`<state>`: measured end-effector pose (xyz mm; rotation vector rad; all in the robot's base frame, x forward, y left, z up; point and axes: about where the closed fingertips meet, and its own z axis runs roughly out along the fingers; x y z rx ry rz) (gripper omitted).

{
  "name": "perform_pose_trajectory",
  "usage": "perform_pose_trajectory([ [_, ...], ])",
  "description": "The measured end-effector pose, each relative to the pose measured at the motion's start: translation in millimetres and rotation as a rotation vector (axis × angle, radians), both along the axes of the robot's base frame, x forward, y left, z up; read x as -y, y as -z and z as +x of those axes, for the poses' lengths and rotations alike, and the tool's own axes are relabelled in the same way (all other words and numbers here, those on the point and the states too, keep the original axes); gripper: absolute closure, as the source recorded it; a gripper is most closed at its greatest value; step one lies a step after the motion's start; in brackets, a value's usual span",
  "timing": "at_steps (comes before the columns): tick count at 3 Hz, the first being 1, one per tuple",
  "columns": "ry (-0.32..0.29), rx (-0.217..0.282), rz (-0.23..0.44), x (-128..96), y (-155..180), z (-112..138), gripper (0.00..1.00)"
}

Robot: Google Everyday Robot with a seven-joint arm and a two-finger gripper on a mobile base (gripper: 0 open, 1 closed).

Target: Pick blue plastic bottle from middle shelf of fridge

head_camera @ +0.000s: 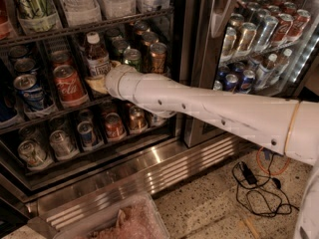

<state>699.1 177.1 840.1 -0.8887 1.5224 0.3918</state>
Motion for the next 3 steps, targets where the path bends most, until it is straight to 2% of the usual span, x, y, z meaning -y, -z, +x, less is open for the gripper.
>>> perform_pose_trajectory([
  [1,-0.002,-0.003,-0.004,-1,2,0,1.00],
  [3,-0.028,0.007,-0.014,0,-10,-10,1.00],
])
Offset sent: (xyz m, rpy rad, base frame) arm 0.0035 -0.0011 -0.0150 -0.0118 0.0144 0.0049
